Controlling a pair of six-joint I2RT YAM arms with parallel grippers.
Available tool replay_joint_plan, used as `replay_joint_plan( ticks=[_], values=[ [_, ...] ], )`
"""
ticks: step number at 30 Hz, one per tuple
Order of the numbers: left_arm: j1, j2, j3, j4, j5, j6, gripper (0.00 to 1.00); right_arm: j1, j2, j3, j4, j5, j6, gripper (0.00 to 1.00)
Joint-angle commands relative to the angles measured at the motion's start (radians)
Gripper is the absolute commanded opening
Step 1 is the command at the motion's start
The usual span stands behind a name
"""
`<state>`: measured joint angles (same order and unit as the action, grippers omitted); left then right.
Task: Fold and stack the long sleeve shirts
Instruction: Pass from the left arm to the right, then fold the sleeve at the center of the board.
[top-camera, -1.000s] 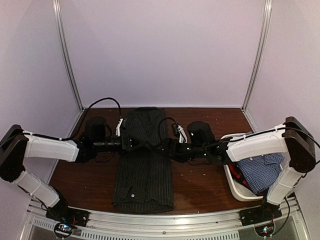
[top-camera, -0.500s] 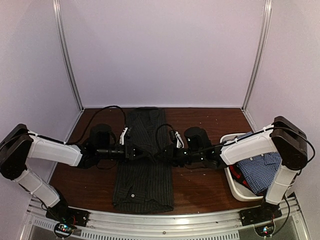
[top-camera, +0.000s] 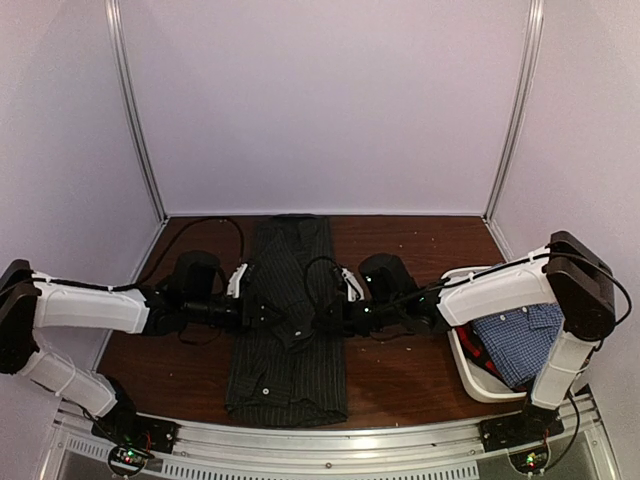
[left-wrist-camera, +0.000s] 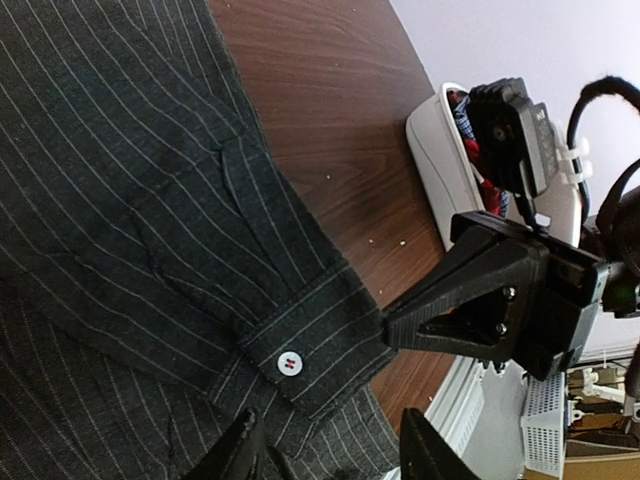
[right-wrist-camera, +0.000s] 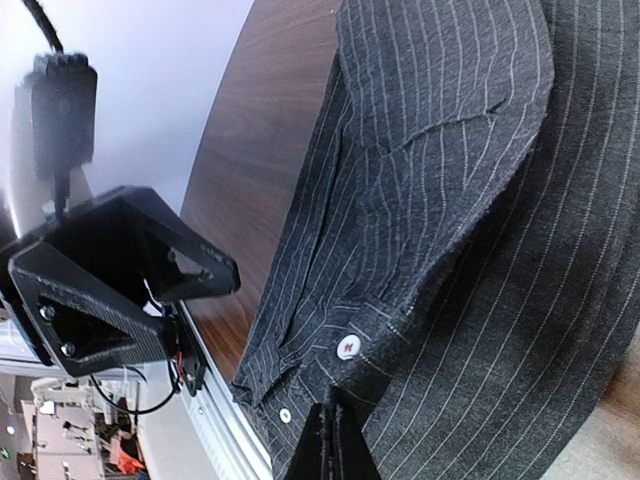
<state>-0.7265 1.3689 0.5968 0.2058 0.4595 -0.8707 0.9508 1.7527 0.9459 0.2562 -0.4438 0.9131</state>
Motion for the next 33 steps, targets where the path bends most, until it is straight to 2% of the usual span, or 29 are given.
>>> replay_joint_plan(
  ticks=[1,5,8,16,23,29,33],
  values=[
    [-0.002,-0.066,0.067,-0.177,-0.129,0.07,0.49,0.058,-0.016,0.08,-0.185,0.061,-0.129,0.0],
    [0.015,-0.041,0.144,-0.327,-0.231,0.095,0.5,0.084,-0.054,0.096,-0.26,0.115,-0.152,0.0],
    [0.063,0.001,0.195,-0.374,-0.28,0.115,0.5,0.099,-0.092,0.09,-0.312,0.141,-0.155,0.0],
    [0.222,0.187,0.368,-0.336,-0.217,0.2,0.48,0.144,-0.143,0.047,-0.369,0.168,-0.146,0.0],
    [0.325,0.455,0.622,-0.341,-0.16,0.319,0.49,0.166,-0.134,0.044,-0.386,0.18,-0.14,0.0],
    [0.346,0.65,0.849,-0.349,-0.064,0.383,0.52,0.175,-0.158,0.011,-0.386,0.189,-0.129,0.0],
    [0.346,0.77,0.977,-0.397,-0.05,0.418,0.52,0.177,-0.169,-0.013,-0.376,0.192,-0.125,0.0]
  ],
)
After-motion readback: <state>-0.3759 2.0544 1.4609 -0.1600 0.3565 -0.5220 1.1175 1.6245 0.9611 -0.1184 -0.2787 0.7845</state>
